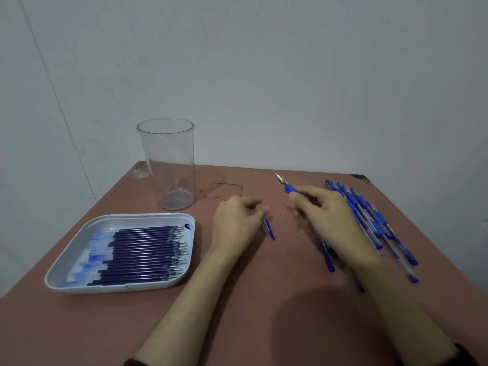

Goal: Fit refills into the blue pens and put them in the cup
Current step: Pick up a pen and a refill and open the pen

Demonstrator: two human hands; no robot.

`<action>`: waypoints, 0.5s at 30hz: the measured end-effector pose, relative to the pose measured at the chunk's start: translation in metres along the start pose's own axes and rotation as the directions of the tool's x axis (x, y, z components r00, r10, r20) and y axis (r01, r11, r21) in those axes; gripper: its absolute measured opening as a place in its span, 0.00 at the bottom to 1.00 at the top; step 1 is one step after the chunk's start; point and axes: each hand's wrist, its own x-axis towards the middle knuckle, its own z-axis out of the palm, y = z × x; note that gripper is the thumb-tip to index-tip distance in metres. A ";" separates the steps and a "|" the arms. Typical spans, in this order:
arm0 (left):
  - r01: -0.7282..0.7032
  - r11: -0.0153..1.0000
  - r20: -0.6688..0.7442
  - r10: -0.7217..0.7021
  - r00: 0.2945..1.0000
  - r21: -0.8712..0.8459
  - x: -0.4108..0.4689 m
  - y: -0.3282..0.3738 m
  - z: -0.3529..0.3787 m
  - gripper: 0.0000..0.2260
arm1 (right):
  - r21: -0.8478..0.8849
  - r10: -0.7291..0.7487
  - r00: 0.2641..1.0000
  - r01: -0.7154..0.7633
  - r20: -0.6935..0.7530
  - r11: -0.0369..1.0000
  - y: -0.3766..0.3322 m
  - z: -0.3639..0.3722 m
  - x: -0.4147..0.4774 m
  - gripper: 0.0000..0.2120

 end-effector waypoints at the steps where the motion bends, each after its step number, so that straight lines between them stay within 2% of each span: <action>1: 0.061 0.958 0.039 -0.052 0.998 -0.279 0.001 0.004 -0.002 0.13 | 0.174 0.083 0.995 -0.091 0.054 0.981 -0.001 0.000 0.000 0.10; 2: 0.164 0.797 0.171 -0.078 0.982 -0.582 0.000 0.011 -0.005 0.13 | 0.331 0.151 0.979 -0.188 0.135 0.925 -0.002 0.000 0.001 0.10; 3: 0.261 0.581 0.294 -0.039 0.955 -0.771 -0.002 0.016 -0.008 0.12 | 0.443 0.195 0.952 -0.284 0.236 0.850 -0.003 0.000 0.002 0.11; 4: 0.315 0.443 0.357 0.013 0.934 -0.839 -0.004 0.020 -0.010 0.11 | 0.506 0.215 0.915 -0.372 0.343 0.778 -0.004 0.000 0.002 0.12; 5: 0.338 0.391 0.385 0.046 0.922 -0.856 -0.005 0.022 -0.010 0.10 | 0.540 0.215 0.871 -0.449 0.442 0.712 -0.005 0.001 0.001 0.13; 8: 0.362 0.314 0.402 0.071 0.913 -0.878 -0.008 0.024 -0.010 0.10 | 0.591 0.163 0.767 -0.593 0.620 0.547 -0.005 0.006 -0.001 0.14; 10: 0.365 0.256 0.391 0.059 0.918 -0.895 -0.008 0.023 -0.010 0.09 | 0.604 0.144 0.755 -0.610 0.640 0.512 -0.006 0.009 -0.002 0.13; 11: 0.361 0.245 0.380 0.034 0.924 -0.900 -0.007 0.022 -0.010 0.08 | 0.601 0.147 0.774 -0.583 0.616 0.547 -0.006 0.010 -0.003 0.13; 15: 0.354 0.241 0.347 -0.075 0.935 -0.903 -0.004 0.022 -0.011 0.05 | 0.475 0.147 0.901 -0.348 0.409 0.808 -0.003 0.014 -0.003 0.11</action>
